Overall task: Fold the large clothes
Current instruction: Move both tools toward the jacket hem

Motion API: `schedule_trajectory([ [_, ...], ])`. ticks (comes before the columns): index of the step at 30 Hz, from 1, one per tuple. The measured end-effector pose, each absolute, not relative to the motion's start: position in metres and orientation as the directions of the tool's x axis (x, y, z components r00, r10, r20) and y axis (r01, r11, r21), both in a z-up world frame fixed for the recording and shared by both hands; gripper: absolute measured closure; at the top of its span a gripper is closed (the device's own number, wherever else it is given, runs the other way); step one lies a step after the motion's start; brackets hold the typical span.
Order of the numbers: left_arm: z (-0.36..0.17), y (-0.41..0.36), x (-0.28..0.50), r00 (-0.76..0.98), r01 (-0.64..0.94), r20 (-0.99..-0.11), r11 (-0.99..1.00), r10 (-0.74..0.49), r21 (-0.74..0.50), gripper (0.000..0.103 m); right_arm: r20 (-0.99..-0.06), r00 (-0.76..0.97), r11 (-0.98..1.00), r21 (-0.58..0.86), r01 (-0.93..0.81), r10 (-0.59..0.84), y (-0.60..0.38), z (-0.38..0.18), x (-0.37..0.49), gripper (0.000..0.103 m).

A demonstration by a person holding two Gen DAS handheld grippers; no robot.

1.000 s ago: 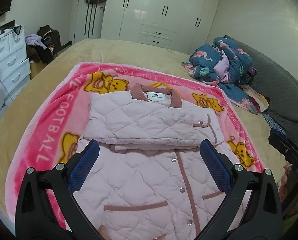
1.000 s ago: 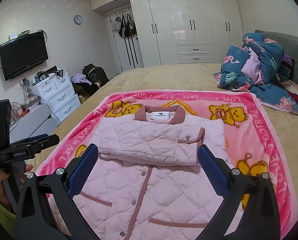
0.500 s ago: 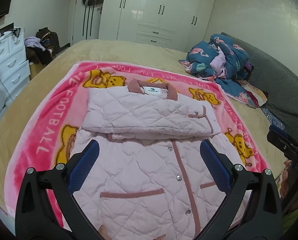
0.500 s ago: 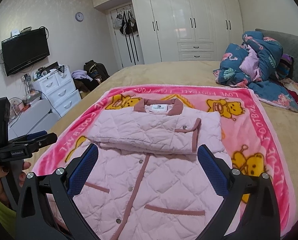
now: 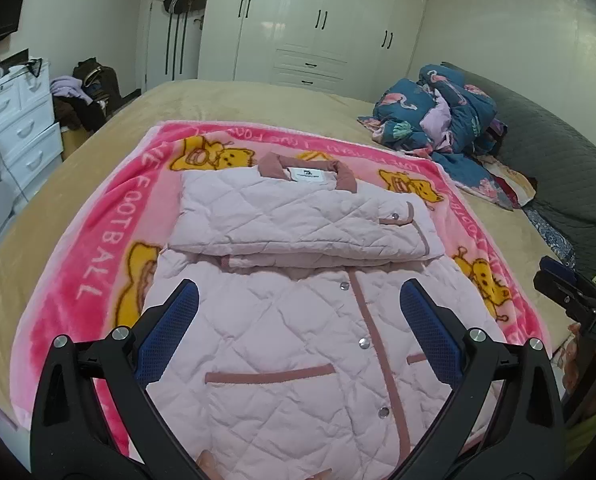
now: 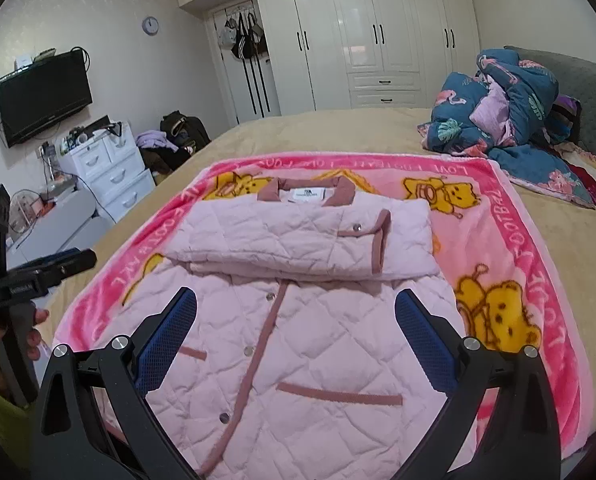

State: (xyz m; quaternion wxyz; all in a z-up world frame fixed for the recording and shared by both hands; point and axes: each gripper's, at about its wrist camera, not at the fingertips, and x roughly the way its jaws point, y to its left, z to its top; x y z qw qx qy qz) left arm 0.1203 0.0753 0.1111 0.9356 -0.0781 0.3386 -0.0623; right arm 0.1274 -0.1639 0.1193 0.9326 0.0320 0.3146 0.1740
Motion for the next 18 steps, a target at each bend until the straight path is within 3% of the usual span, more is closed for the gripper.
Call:
schedule_trajectory([
  [18, 0.071, 0.077, 0.098, 0.730, 0.055, -0.669, 0.988, -0.137, -0.141, 0.008, -0.665, 0.681, 0.950, 0.165, -0.266, 0.306, -0.180, 0.065, 0.111, 0.004],
])
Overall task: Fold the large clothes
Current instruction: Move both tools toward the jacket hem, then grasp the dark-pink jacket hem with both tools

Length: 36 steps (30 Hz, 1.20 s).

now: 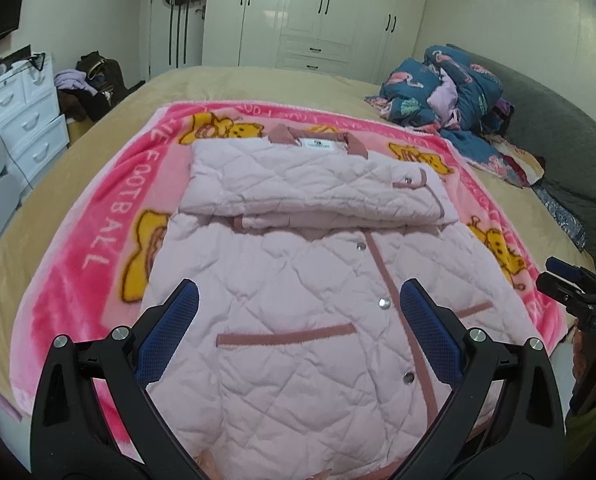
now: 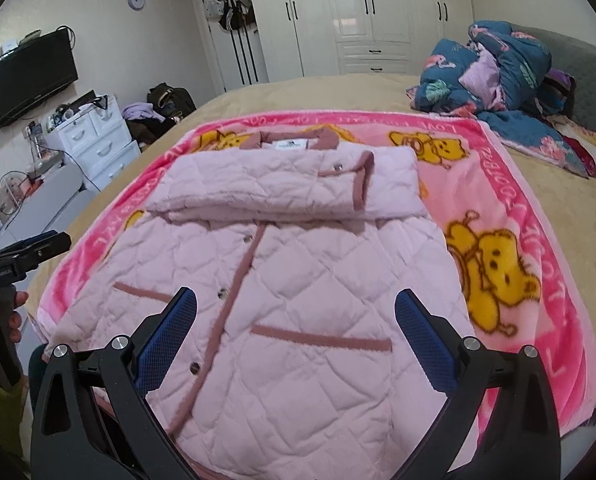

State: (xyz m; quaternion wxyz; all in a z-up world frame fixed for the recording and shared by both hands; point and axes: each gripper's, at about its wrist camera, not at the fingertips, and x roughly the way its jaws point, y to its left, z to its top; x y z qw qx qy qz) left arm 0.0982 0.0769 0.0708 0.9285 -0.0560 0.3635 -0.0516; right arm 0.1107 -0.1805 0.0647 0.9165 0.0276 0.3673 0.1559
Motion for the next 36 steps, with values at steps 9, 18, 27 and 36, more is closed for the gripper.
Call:
schedule_trajectory([
  [9, 0.050, 0.081, 0.090, 0.707, 0.044, -0.695, 0.989, -0.133, -0.144, 0.008, -0.705, 0.654, 0.960, 0.171, -0.221, 0.276, -0.201, 0.037, 0.106, 0.004],
  [18, 0.032, 0.096, 0.083, 0.680, 0.010, -0.727, 0.992, -0.100, -0.128, 0.008, -0.734, 0.633, 0.969, 0.169, -0.179, 0.245, -0.220, 0.018, 0.101, 0.004],
  [27, 0.009, 0.118, 0.076, 0.633, -0.047, -0.772, 0.994, -0.049, -0.101, 0.008, -0.760, 0.612, 0.976, 0.157, -0.150, 0.216, -0.234, 0.004, 0.097, 0.004],
  [36, -0.010, 0.131, 0.072, 0.589, -0.083, -0.808, 0.993, -0.020, -0.085, 0.008, -0.785, 0.589, 0.982, 0.153, -0.115, 0.191, -0.249, -0.009, 0.092, 0.004],
])
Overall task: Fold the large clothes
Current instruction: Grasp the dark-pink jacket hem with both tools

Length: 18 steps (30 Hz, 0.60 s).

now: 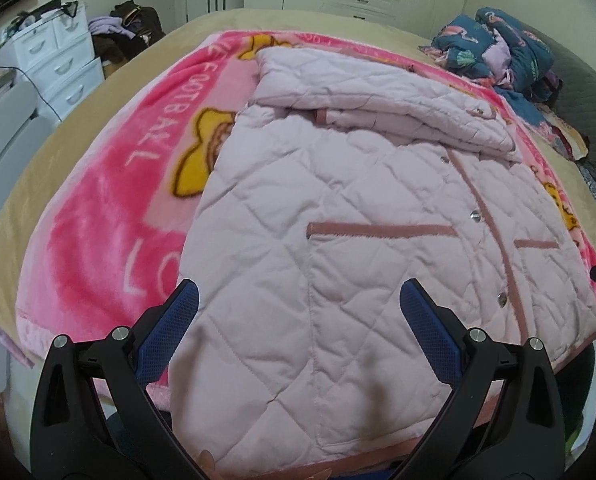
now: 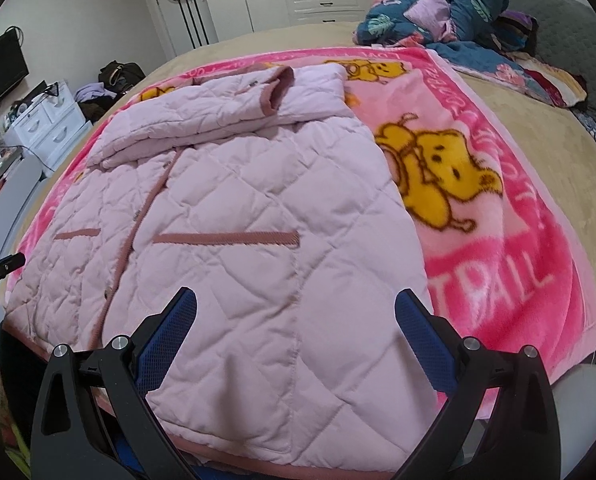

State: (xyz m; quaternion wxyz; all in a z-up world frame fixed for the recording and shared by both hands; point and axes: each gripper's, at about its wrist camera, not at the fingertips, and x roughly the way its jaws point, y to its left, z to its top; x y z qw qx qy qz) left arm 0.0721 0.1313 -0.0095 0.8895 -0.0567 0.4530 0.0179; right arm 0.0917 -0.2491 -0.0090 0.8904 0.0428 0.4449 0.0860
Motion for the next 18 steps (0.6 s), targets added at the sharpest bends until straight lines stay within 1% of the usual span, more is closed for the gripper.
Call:
schedule_trajectory([
  [11, -0.036, 0.156, 0.058, 0.512, -0.134, -0.859, 0.988, 0.006, -0.073, 0.008, -0.802, 0.572, 0.984, 0.164, -0.071, 0.175, -0.268, -0.019, 0.085, 0.004],
  [14, -0.042, 0.164, 0.053, 0.497, -0.147, -0.868, 0.984, -0.014, -0.100, 0.008, -0.802, 0.567, 0.981, 0.181, -0.067, 0.187, -0.269, -0.020, 0.085, 0.004],
  [18, -0.050, 0.172, 0.044, 0.491, -0.146, -0.865, 0.969, -0.102, -0.198, 0.008, -0.808, 0.560, 0.982, 0.180, -0.064, 0.184, -0.272, -0.022, 0.083, 0.004],
])
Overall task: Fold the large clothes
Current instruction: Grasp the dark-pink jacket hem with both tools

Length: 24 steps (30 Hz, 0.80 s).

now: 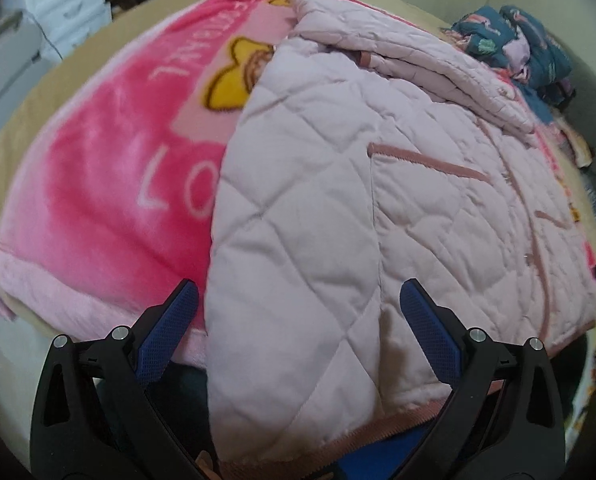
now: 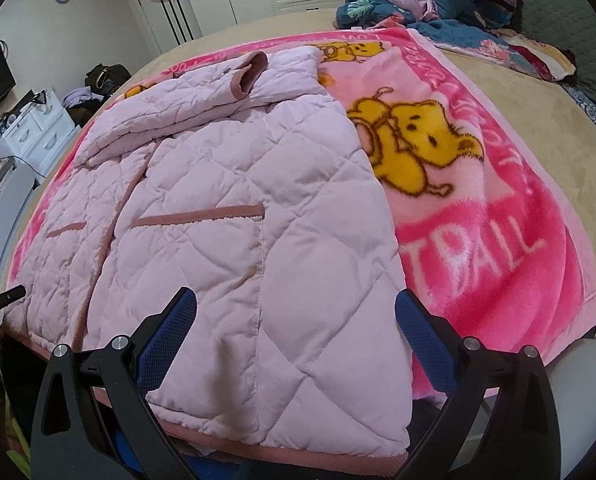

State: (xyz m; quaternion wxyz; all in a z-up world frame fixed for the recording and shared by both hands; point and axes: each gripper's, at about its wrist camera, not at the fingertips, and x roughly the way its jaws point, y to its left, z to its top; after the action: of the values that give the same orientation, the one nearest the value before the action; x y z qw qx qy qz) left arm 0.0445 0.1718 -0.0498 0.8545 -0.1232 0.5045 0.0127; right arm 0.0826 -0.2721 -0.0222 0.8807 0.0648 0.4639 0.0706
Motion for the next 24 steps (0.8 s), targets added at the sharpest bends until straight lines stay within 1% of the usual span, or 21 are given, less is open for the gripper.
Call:
schedule_trajectory([
  [8, -0.052, 0.161, 0.038, 0.496, -0.098, -0.858, 0.973, -0.134, -0.209, 0.009, -0.821, 0.544, 0.983, 0.175, -0.047, 0.172, -0.282, -0.025, 0.071, 0.004],
  [10, -0.053, 0.157, 0.038, 0.492, -0.090, -0.861, 0.977, -0.127, -0.196, 0.009, -0.828, 0.534, 0.984, 0.172, -0.048, 0.171, -0.284, -0.026, 0.068, 0.004],
  [11, -0.054, 0.156, 0.037, 0.490, -0.087, -0.862, 0.977, -0.127, -0.194, 0.010, -0.832, 0.526, 0.983, 0.175, -0.053, 0.177, -0.285, -0.027, 0.066, 0.004],
  [13, -0.055, 0.153, 0.035, 0.490, -0.087, -0.863, 0.979, -0.121, -0.187, 0.016, -0.839, 0.513, 0.983, 0.176, -0.057, 0.180, -0.287, -0.029, 0.063, 0.004],
  [14, -0.055, 0.153, 0.034, 0.489, -0.085, -0.864, 0.979, -0.121, -0.185, 0.021, -0.843, 0.507, 0.983, 0.174, -0.058, 0.179, -0.287, -0.031, 0.062, 0.004],
  [15, -0.054, 0.151, 0.033, 0.491, -0.082, -0.863, 0.981, -0.116, -0.178, 0.032, -0.848, 0.499, 0.983, 0.174, -0.058, 0.179, -0.288, -0.032, 0.061, 0.004],
  [16, -0.053, 0.150, 0.031, 0.493, -0.082, -0.864, 0.982, -0.107, -0.168, 0.037, -0.853, 0.488, 0.983, 0.176, -0.059, 0.182, -0.289, -0.034, 0.059, 0.004],
  [17, -0.052, 0.149, 0.031, 0.495, -0.086, -0.863, 0.983, -0.100, -0.163, 0.052, -0.856, 0.481, 0.981, 0.183, -0.062, 0.190, -0.290, -0.036, 0.058, 0.004],
  [18, -0.050, 0.150, 0.029, 0.503, -0.096, -0.860, 0.983, -0.090, -0.159, 0.063, -0.858, 0.475, 0.980, 0.189, -0.064, 0.196, -0.290, -0.037, 0.057, 0.004],
  [19, -0.048, 0.151, 0.027, 0.509, -0.097, -0.855, 0.981, -0.098, -0.170, 0.065, -0.860, 0.467, 0.978, 0.197, -0.066, 0.205, -0.291, -0.038, 0.055, 0.004],
  [21, -0.041, 0.151, 0.026, 0.525, -0.087, -0.844, 0.979, -0.113, -0.186, 0.081, -0.863, 0.454, 0.975, 0.212, -0.072, 0.222, -0.292, -0.040, 0.054, 0.004],
  [24, -0.030, 0.150, 0.026, 0.546, -0.069, -0.828, 0.978, -0.130, -0.199, 0.087, -0.871, 0.422, 0.967, 0.240, -0.080, 0.251, -0.293, -0.045, 0.052, 0.004],
])
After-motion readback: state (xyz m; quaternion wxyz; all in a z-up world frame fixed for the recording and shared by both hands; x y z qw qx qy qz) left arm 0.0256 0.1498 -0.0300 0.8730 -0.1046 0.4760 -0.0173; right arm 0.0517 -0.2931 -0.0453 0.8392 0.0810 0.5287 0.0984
